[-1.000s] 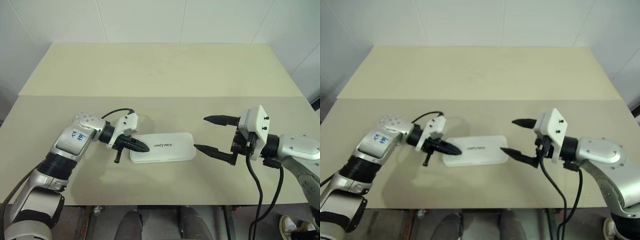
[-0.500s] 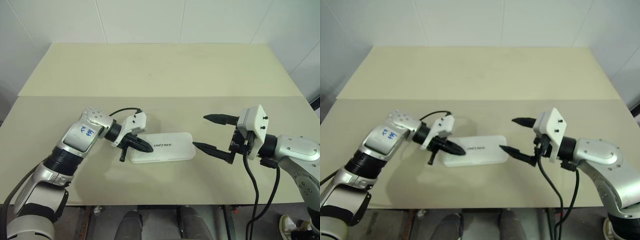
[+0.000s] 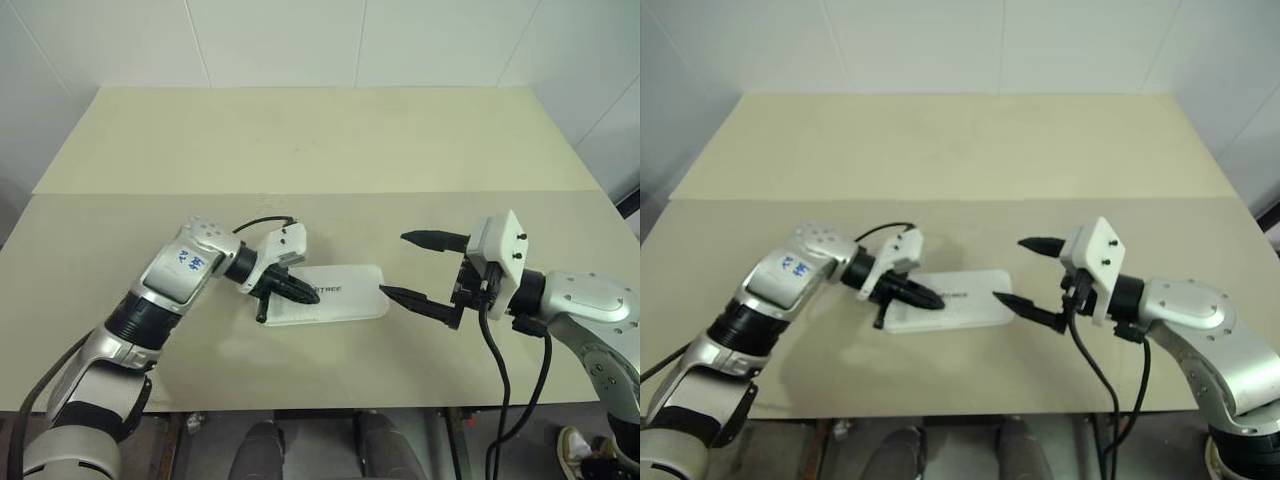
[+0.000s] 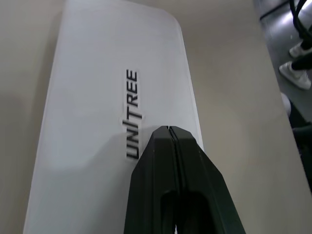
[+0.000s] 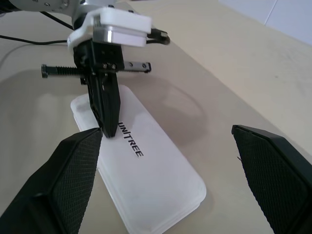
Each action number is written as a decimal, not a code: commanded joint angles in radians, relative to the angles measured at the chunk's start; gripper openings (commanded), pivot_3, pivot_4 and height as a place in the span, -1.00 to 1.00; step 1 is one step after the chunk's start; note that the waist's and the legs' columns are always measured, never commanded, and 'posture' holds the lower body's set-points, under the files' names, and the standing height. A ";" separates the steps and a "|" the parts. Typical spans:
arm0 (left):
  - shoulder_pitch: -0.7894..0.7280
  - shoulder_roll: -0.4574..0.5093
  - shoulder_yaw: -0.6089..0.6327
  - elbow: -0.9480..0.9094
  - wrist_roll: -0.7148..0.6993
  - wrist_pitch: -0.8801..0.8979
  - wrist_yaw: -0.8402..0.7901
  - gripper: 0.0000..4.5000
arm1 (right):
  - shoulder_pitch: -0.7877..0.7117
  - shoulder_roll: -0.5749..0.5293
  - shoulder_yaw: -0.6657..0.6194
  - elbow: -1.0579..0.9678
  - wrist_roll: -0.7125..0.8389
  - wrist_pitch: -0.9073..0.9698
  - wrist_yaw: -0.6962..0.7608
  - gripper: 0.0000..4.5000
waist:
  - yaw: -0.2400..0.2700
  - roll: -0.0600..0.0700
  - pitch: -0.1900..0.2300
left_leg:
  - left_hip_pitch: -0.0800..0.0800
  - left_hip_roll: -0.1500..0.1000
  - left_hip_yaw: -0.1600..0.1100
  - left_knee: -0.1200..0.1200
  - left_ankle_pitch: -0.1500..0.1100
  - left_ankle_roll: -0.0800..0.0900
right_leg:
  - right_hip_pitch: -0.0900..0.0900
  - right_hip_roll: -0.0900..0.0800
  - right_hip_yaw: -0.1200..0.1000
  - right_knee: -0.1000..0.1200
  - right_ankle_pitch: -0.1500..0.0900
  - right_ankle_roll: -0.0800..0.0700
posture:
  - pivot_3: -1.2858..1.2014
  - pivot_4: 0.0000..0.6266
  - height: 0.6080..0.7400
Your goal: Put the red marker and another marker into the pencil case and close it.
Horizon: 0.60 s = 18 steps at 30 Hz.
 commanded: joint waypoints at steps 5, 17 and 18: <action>0.107 0.098 0.264 -0.050 -0.131 -0.164 -0.051 -0.44 | -0.021 -0.040 -0.061 0.045 -0.010 -0.036 0.037 1.00 | 0.001 0.000 0.000 | 0.000 0.000 0.000 0.000 0.000 0.000 | 0.000 0.000 0.000 0.000 0.000 0.000 | 0.03 -0.52 1.00; 0.141 0.136 0.304 -0.009 -0.127 -0.324 -0.048 0.98 | -0.065 -0.098 -0.031 0.121 -0.040 -0.085 0.167 1.00 | 0.001 -0.001 0.001 | 0.000 0.000 0.000 0.000 0.000 0.000 | 0.000 0.000 -0.001 -0.001 0.000 0.000 | 0.03 -0.52 1.00; 0.142 0.133 0.308 -0.012 -0.134 -0.326 -0.048 0.98 | -0.069 -0.097 -0.029 0.123 -0.045 -0.087 0.170 1.00 | 0.001 -0.001 0.001 | 0.000 0.000 0.000 0.000 0.000 0.000 | 0.000 0.000 -0.001 -0.001 0.000 0.000 | 0.03 -0.52 1.00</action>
